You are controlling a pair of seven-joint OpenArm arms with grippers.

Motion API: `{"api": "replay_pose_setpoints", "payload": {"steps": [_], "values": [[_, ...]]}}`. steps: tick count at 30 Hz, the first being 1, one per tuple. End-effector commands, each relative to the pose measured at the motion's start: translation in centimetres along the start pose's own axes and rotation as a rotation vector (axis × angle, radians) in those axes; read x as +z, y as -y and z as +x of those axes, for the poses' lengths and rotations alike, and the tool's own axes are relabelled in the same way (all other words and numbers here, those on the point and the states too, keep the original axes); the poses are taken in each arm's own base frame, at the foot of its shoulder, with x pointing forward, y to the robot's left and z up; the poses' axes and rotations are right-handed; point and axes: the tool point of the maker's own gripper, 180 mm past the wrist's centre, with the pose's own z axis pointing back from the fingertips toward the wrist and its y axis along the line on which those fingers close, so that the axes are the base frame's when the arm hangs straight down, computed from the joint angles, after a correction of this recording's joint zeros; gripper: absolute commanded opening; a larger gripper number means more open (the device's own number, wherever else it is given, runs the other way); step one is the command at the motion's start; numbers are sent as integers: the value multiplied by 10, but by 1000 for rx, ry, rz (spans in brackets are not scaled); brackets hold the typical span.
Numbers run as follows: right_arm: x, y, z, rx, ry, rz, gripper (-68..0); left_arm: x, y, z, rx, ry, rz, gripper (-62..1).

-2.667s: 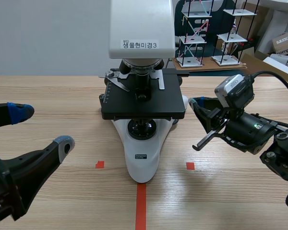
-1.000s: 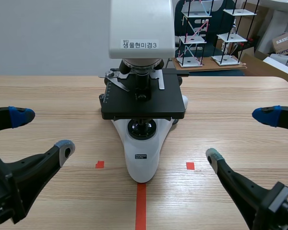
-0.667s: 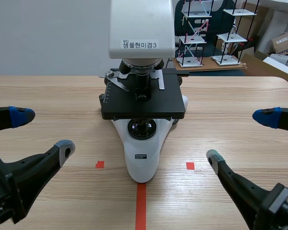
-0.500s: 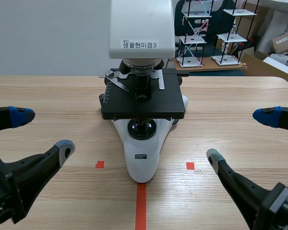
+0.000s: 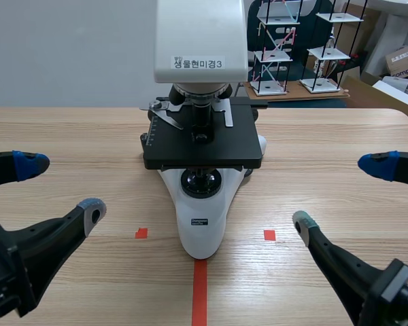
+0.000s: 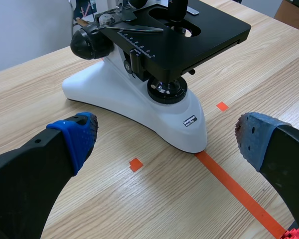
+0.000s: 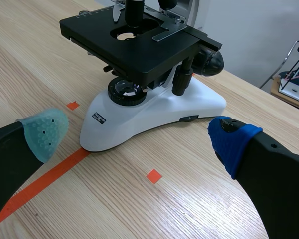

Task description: Return to the home posture

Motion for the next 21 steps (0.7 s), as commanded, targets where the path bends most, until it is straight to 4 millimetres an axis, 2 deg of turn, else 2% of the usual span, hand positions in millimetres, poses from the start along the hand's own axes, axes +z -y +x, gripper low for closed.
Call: {"api": "replay_pose_setpoints", "payload": {"steps": [1,21], "values": [[0,1,6,-3,29,0,-54,1,0,4,11,22,6,-28],[0,1,5,3,25,1,-54,1,0,1,11,3,6,-28]]}}
